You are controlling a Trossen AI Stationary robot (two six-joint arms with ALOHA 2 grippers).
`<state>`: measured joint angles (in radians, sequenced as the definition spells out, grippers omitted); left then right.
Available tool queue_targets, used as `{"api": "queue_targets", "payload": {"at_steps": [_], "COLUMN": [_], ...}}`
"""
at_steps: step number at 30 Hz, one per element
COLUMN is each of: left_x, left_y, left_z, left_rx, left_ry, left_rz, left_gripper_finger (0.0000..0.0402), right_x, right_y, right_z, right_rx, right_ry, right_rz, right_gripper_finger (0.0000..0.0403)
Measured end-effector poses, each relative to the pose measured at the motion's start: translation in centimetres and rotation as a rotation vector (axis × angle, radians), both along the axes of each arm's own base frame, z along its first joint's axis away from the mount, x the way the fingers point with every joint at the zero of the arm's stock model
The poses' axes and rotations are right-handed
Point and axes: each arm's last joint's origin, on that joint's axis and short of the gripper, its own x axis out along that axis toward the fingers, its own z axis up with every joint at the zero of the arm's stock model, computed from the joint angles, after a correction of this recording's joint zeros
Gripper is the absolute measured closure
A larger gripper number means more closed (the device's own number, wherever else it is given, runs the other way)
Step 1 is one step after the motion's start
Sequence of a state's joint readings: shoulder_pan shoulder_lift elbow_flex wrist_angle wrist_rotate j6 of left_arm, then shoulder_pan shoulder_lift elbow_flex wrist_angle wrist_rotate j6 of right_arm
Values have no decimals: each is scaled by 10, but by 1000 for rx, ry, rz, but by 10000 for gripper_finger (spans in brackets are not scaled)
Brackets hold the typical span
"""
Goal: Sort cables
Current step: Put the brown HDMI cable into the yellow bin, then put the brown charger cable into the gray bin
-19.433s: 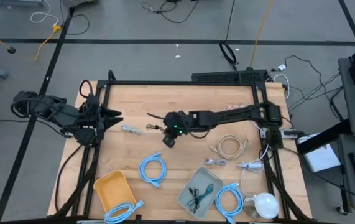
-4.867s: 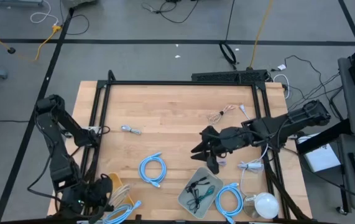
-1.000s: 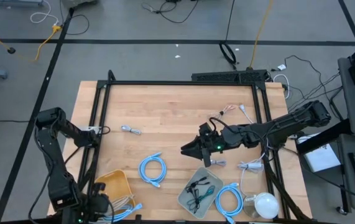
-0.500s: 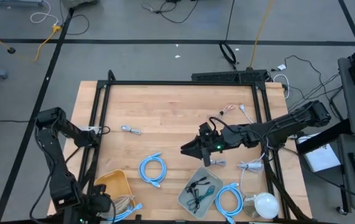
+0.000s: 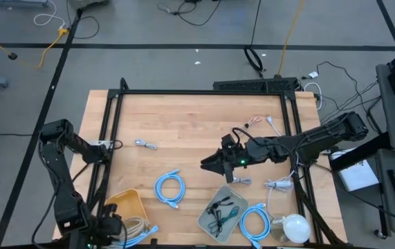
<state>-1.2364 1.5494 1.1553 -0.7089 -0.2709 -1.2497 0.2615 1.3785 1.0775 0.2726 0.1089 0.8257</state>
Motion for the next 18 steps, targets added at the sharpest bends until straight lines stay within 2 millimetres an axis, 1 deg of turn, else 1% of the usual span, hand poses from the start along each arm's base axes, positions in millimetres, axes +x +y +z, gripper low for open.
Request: {"api": "queue_targets", "payload": {"at_steps": [5, 7, 12, 18], "left_x": [0, 2, 8, 9], "left_y": [5, 6, 9, 8], "left_z": [-2, -2, -3, -2], "left_rx": [52, 55, 56, 37], "left_ry": [25, 26, 29, 30], "left_rz": [8, 8, 24, 34], "left_gripper_finger": [292, 283, 238, 185], "right_x": [0, 0, 0, 0], "right_y": [1, 1, 1, 0], "right_z": [0, 0, 0, 0], "right_rx": [2, 4, 4, 4], "right_ry": [0, 1, 0, 0], "right_rz": [3, 2, 1, -1], "right_gripper_finger": [289, 289, 289, 289]}}
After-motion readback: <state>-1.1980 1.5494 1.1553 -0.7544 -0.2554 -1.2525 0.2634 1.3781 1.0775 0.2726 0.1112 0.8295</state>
